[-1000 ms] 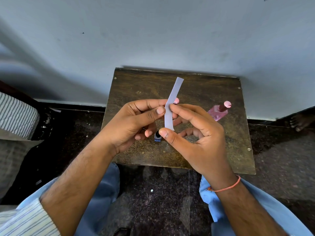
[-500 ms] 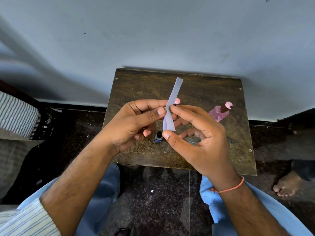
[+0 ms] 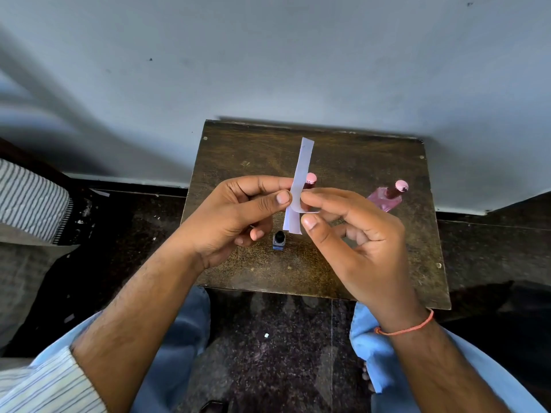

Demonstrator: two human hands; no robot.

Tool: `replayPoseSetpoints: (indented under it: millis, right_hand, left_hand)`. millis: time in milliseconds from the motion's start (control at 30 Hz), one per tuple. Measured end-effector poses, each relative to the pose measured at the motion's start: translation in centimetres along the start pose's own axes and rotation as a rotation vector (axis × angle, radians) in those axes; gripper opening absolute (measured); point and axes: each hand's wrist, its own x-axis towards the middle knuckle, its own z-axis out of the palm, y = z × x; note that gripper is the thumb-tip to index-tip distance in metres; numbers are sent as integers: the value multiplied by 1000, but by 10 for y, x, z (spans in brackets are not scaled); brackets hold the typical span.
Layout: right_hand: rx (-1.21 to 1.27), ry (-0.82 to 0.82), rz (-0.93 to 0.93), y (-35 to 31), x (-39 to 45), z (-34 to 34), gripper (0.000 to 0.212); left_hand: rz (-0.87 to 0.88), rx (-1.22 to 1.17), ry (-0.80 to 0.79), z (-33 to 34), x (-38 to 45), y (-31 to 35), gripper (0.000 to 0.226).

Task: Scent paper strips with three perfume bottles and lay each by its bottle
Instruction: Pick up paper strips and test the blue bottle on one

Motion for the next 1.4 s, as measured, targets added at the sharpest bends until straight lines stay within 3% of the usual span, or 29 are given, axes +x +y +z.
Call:
replayPoseSetpoints:
  millis: [233, 533, 700, 967, 1400]
  right_hand:
    - [-88, 32, -116, 4, 4, -2, 12]
    - [121, 166, 117, -2, 6, 0, 14]
    - [103, 228, 100, -3, 9, -1, 11]
    - [124, 421, 81, -6, 17, -15, 14]
    - [109, 514, 106, -1, 17, -18, 19]
  left_hand:
    - [-2, 43, -33, -4, 2, -6, 28]
    - [-9, 150, -74, -5, 4, -7, 22]
    - [28, 300, -20, -2, 4, -7, 11]
    - [165, 557, 120, -19, 3, -3, 12]
    - [82, 573, 40, -18, 2, 1, 15]
